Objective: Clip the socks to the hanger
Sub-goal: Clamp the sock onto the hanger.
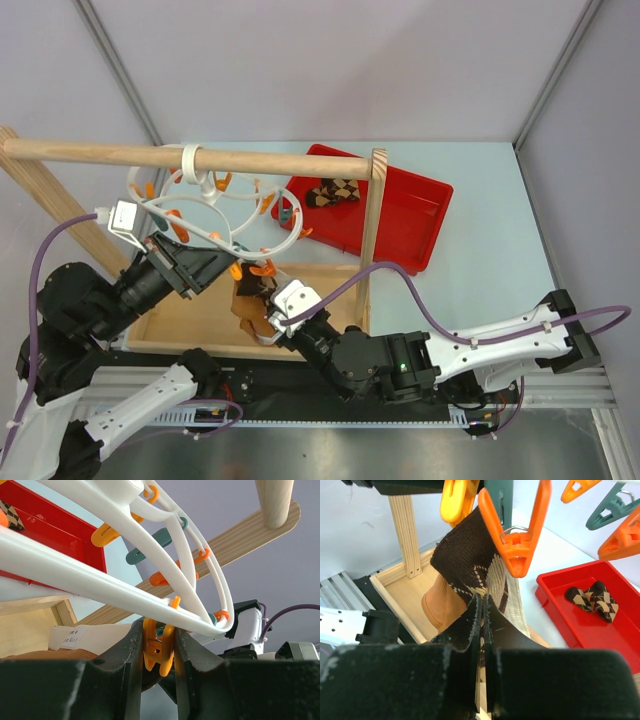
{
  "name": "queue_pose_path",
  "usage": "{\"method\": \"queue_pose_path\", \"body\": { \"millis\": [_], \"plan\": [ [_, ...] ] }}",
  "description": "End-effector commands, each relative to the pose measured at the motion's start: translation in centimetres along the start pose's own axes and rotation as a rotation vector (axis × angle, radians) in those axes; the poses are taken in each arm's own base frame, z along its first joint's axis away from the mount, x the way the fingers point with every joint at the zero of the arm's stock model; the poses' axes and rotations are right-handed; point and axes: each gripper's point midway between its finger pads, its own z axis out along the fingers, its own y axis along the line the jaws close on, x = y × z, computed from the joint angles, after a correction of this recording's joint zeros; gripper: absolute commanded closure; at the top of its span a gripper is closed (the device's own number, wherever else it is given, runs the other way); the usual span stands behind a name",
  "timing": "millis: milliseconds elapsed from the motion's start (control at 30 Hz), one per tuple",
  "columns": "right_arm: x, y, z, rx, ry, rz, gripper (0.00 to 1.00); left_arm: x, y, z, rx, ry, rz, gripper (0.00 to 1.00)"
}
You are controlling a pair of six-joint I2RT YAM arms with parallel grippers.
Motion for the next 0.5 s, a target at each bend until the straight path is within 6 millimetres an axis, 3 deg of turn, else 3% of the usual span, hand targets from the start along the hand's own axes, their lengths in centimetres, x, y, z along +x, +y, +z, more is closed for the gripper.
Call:
{"method": "queue_pose_path", "body": {
  "millis": [0,467],
  "plan": [
    [-1.80,-0.02,0.40,0.007,-0.025,0.078,1.00,-0.71,-0.23,-0.05,-0.003,-0.034,-0.033,1.00],
    [-2.21,0.78,1.18,0.002,-0.018,0.085,1.00,-0.71,0.56,0.20,-0.034,-0.046,-0.044,1.00]
  ]
}}
